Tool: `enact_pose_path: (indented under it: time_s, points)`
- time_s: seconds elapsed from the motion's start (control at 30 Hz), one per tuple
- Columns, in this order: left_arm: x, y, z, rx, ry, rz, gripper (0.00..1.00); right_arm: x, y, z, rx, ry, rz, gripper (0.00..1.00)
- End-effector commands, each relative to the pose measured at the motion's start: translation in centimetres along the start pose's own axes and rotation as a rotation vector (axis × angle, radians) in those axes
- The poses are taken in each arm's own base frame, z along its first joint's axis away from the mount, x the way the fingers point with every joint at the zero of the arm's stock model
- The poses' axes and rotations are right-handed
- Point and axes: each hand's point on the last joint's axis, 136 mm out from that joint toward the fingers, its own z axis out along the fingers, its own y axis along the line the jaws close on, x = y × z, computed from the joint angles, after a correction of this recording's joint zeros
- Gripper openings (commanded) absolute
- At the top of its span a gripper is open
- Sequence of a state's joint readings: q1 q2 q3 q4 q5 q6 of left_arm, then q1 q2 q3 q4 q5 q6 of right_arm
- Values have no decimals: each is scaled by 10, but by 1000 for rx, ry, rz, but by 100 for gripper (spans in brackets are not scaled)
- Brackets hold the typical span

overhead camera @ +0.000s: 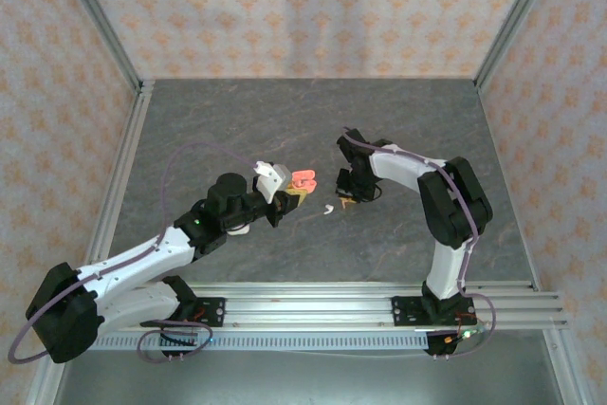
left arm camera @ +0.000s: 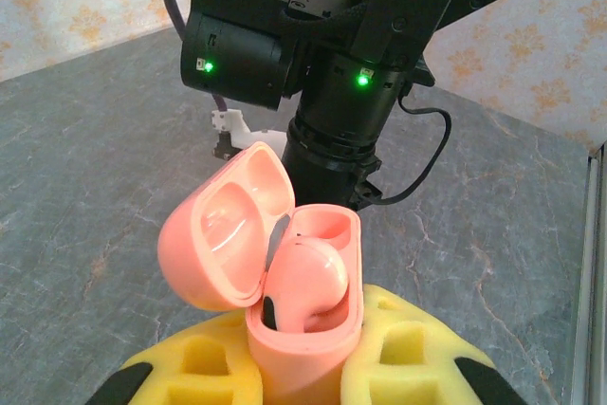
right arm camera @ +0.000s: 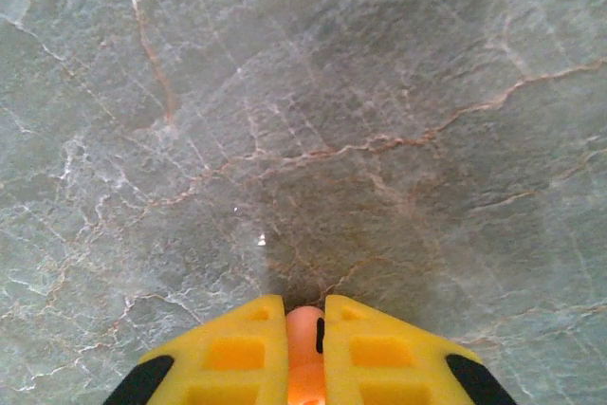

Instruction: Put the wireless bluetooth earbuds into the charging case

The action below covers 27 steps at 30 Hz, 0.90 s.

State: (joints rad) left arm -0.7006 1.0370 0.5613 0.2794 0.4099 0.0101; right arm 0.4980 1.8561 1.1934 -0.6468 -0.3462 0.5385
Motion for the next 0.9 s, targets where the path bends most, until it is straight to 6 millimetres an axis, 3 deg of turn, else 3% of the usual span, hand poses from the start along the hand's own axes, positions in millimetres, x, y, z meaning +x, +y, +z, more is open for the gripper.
enact_pose_path:
  time_s: [0.0, 0.33, 0.6, 0.87]
  points:
    - [-5, -1, 1, -6, -22, 31, 0, 2, 7, -9, -17, -4, -9, 10]
    - [-12, 0, 1, -15, -47, 42, 0, -9, 15, -57, -111, -179, -8, 5]
    - [-24, 2, 1, -26, -104, 51, 0, -18, 25, -122, -235, -385, -11, 4]
    - [-40, 1, 0, -22, -161, 75, 0, -10, 43, -185, -378, -537, -43, 3]
